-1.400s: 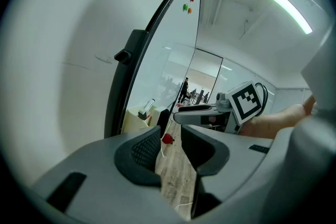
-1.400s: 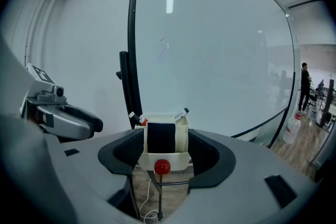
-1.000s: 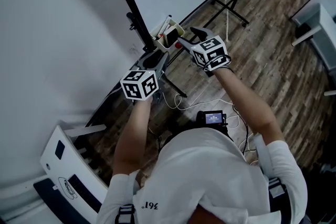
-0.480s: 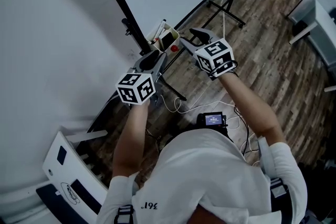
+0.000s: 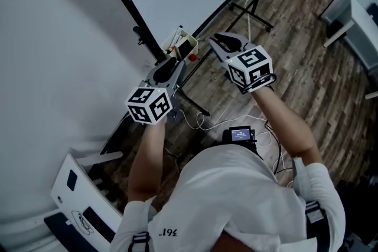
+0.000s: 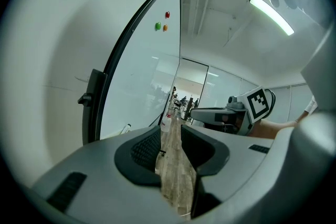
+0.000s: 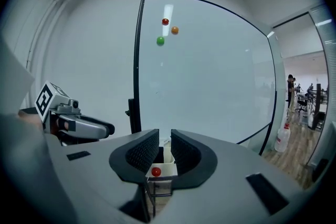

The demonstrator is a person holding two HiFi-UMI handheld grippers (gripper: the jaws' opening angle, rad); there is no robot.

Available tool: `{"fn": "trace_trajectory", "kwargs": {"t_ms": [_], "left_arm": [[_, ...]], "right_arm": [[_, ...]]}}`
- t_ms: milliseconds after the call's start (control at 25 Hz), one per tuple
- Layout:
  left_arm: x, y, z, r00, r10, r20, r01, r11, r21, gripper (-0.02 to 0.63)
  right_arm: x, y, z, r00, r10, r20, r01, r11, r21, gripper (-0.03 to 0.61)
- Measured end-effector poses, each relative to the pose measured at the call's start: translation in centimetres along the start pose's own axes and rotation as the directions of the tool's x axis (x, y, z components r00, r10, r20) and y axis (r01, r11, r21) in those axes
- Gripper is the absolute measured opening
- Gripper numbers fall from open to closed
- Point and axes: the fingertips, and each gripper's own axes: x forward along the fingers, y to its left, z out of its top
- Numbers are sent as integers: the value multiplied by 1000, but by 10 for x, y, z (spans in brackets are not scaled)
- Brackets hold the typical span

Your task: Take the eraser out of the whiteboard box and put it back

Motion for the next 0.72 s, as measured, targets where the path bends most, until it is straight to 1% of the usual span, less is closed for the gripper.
{"fn": "trace_trajectory", "kwargs": {"t_ms": [480,720], "left_arm": [[-22,-22,25,998,-10,67,8,1000,30,127],[-38,-31,33,995,-17,102,14,999,31,127]], "right_arm": [[-37,13,24,997,22,68,-20,999,-37,77],[-58,20,31,994,31,108,-28,999,-26,74]]}}
